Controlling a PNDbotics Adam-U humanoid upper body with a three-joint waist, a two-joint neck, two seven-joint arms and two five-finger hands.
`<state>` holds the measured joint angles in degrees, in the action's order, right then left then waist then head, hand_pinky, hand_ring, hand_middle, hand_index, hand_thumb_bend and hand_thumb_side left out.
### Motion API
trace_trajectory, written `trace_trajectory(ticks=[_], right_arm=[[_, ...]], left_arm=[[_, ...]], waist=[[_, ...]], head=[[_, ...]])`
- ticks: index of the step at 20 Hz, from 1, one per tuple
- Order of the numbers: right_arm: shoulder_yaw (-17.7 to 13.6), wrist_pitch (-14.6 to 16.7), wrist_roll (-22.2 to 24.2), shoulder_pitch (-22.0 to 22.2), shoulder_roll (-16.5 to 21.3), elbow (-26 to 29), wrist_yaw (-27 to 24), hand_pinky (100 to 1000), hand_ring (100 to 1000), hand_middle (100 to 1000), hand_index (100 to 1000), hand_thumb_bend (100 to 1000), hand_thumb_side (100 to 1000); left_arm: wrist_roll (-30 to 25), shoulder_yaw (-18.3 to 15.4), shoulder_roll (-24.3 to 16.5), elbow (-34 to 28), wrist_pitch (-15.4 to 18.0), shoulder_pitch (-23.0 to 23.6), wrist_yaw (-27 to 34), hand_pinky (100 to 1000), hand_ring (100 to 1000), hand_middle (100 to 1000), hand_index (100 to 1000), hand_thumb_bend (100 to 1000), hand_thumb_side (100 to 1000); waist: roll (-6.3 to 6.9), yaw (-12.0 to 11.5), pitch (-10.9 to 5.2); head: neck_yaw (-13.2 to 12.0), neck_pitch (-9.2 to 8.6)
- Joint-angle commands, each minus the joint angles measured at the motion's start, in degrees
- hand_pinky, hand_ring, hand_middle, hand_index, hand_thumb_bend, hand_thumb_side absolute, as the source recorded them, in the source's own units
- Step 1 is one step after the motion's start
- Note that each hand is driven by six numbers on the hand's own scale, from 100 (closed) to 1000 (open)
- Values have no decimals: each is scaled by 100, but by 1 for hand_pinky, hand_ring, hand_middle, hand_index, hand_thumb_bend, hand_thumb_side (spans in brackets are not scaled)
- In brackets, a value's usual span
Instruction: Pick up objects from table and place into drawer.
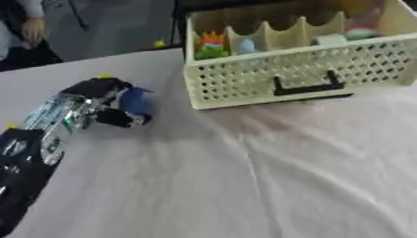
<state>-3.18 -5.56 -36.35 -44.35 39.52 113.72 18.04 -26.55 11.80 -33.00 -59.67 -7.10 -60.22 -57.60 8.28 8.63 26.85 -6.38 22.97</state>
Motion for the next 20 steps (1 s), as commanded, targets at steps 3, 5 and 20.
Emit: trace_trajectory(ticks=[3, 5, 20], right_arm=[[-33, 18, -14, -89, 76, 87, -70, 476, 471, 441, 694, 152, 565], [-27, 25, -26, -95, 70, 87, -82, 477, 471, 441, 694, 150, 565], [-3, 2, -13, -3, 49, 87, -148, 485, 471, 436, 694, 152, 548]], left_arm=[[105, -168, -93, 166, -49, -138, -130, 572, 651, 888, 985, 550, 802], [98, -180, -87, 204, -43, -145, -148, 575, 652, 887, 986, 544, 801], [121, -181, -108, 218, -33, -162, -158, 571, 655, 889, 949, 398, 824]], waist=[[-13, 31, -86], [-7, 44, -68], [-20, 6, -97]], head=[[-78, -126], [-89, -146], [-56, -36]])
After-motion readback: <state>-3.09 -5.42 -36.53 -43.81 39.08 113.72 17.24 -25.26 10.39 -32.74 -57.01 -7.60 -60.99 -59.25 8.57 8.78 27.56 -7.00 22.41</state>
